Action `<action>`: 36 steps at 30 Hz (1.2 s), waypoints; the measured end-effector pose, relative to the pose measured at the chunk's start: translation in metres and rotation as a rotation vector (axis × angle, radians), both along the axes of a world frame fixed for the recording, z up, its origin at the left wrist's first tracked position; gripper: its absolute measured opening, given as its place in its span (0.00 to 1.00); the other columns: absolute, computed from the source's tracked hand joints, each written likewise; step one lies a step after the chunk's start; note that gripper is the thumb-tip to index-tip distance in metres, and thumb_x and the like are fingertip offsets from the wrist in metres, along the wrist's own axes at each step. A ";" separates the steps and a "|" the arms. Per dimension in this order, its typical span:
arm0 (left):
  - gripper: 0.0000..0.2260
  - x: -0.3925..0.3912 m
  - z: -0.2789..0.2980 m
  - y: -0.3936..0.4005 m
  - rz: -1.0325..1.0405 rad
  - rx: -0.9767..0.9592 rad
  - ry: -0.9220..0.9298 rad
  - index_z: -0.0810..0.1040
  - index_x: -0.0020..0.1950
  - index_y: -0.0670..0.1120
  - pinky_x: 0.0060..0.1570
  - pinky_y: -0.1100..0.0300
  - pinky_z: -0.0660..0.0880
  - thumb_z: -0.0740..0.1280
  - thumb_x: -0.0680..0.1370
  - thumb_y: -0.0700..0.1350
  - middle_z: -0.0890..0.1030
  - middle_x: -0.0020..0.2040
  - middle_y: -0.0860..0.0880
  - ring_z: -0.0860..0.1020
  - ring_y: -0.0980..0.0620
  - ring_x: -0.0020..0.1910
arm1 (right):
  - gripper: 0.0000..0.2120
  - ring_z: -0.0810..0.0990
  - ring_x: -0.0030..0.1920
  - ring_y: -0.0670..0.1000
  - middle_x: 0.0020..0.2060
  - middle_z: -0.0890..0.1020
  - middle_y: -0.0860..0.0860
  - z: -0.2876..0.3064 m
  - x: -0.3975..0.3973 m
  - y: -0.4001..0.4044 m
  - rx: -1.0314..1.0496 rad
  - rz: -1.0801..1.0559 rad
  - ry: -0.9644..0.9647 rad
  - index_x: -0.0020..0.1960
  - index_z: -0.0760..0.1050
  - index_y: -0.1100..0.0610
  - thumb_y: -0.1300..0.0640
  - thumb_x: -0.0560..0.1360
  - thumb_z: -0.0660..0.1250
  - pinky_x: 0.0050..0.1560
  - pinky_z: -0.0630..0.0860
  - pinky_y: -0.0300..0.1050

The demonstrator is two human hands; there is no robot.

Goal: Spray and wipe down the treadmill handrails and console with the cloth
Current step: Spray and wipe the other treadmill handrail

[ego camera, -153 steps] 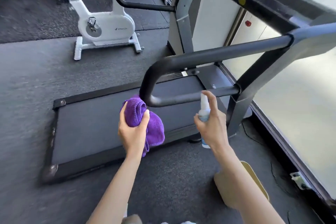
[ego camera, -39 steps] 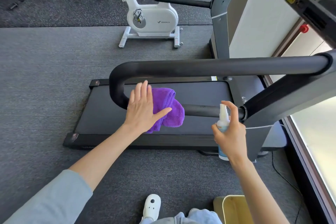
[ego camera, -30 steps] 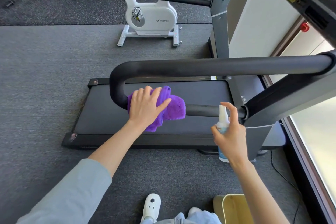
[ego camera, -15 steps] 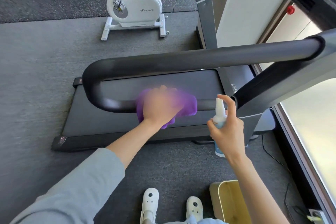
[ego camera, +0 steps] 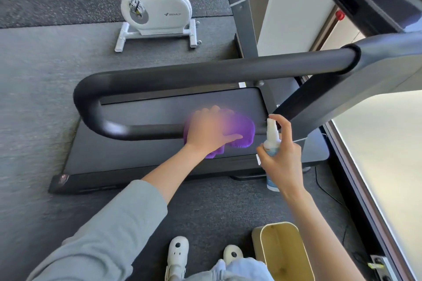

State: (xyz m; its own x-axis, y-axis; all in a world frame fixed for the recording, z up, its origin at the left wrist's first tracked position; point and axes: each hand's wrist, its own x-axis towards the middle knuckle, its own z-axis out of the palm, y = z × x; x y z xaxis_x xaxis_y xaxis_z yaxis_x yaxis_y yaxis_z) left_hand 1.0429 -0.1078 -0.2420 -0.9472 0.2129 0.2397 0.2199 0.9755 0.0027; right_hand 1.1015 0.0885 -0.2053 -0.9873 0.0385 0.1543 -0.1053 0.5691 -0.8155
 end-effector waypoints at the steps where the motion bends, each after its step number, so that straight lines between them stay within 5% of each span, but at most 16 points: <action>1: 0.34 0.004 0.002 -0.009 0.020 -0.002 0.010 0.74 0.66 0.52 0.48 0.51 0.74 0.57 0.71 0.74 0.79 0.55 0.46 0.79 0.44 0.48 | 0.32 0.74 0.31 0.52 0.31 0.74 0.46 0.000 -0.001 -0.003 -0.001 0.002 -0.007 0.67 0.64 0.43 0.68 0.71 0.68 0.36 0.76 0.52; 7: 0.34 0.030 0.013 -0.086 0.065 0.020 0.091 0.79 0.60 0.53 0.43 0.52 0.74 0.58 0.67 0.75 0.80 0.50 0.48 0.79 0.44 0.41 | 0.32 0.76 0.29 0.58 0.29 0.74 0.50 -0.003 -0.004 -0.015 -0.030 0.008 -0.013 0.67 0.65 0.42 0.68 0.71 0.66 0.33 0.78 0.56; 10: 0.36 0.030 0.024 -0.112 0.062 0.041 -0.032 0.75 0.63 0.61 0.41 0.56 0.73 0.57 0.63 0.80 0.79 0.54 0.56 0.80 0.48 0.45 | 0.31 0.74 0.28 0.54 0.30 0.73 0.47 -0.008 -0.003 -0.015 -0.039 -0.012 -0.003 0.67 0.65 0.42 0.68 0.71 0.67 0.31 0.77 0.53; 14: 0.34 0.016 0.024 -0.083 0.022 0.025 -0.096 0.73 0.62 0.63 0.40 0.59 0.67 0.58 0.64 0.79 0.79 0.55 0.57 0.81 0.51 0.47 | 0.32 0.74 0.30 0.54 0.33 0.75 0.50 -0.015 0.001 -0.005 -0.059 -0.052 -0.015 0.67 0.65 0.42 0.68 0.71 0.67 0.33 0.76 0.52; 22: 0.34 -0.029 -0.001 0.059 -0.053 -0.026 -0.106 0.70 0.68 0.57 0.47 0.54 0.73 0.58 0.69 0.76 0.77 0.58 0.49 0.78 0.47 0.51 | 0.32 0.77 0.30 0.59 0.35 0.77 0.50 -0.015 0.006 0.027 -0.049 -0.126 -0.005 0.66 0.65 0.42 0.69 0.71 0.68 0.35 0.78 0.58; 25: 0.35 -0.040 -0.002 0.089 -0.079 -0.017 -0.133 0.70 0.69 0.55 0.45 0.53 0.73 0.59 0.69 0.75 0.76 0.57 0.47 0.78 0.46 0.50 | 0.32 0.76 0.30 0.56 0.33 0.77 0.50 -0.011 0.010 0.036 -0.033 -0.131 0.025 0.67 0.64 0.43 0.69 0.71 0.69 0.35 0.77 0.53; 36: 0.35 -0.007 0.007 -0.007 -0.036 0.026 -0.084 0.73 0.67 0.56 0.46 0.55 0.73 0.62 0.67 0.75 0.78 0.54 0.48 0.80 0.47 0.48 | 0.33 0.73 0.33 0.51 0.33 0.77 0.52 0.002 0.018 0.021 -0.021 -0.102 0.055 0.67 0.65 0.42 0.68 0.70 0.67 0.35 0.73 0.46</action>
